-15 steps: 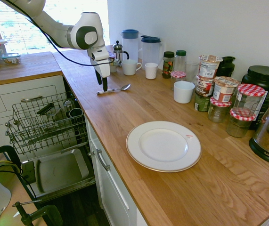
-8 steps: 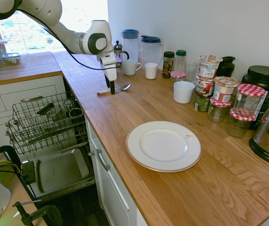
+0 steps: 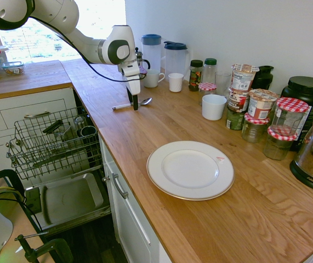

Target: Put the spoon in the dishwasher

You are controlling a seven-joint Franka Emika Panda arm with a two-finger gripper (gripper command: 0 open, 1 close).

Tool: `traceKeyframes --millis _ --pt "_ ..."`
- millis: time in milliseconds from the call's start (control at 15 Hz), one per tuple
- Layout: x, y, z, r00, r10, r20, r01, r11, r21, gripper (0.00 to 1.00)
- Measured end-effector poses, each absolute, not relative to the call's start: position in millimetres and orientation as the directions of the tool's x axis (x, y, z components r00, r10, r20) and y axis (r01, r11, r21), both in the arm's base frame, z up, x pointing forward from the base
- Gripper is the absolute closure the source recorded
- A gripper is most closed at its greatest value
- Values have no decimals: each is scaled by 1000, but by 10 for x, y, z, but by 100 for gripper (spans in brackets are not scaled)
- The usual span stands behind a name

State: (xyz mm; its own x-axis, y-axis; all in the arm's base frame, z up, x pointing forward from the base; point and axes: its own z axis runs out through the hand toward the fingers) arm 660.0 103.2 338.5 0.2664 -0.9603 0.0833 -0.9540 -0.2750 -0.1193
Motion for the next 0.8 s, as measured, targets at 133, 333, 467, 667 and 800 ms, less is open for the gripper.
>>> traceKeyframes --millis 133,333,467,667,800 --pt "6619 1028 3385 263 -961 81 -955 -271 -116 100" --pt "6655 1042 3371 261 -962 76 -957 -268 -111 100" --pt "6656 1044 3369 257 -964 70 -958 -264 -110 100" --pt "6655 1045 3369 257 -964 65 -959 -263 -107 100" --pt "6656 1034 3368 258 -964 65 -959 -264 -106 100"
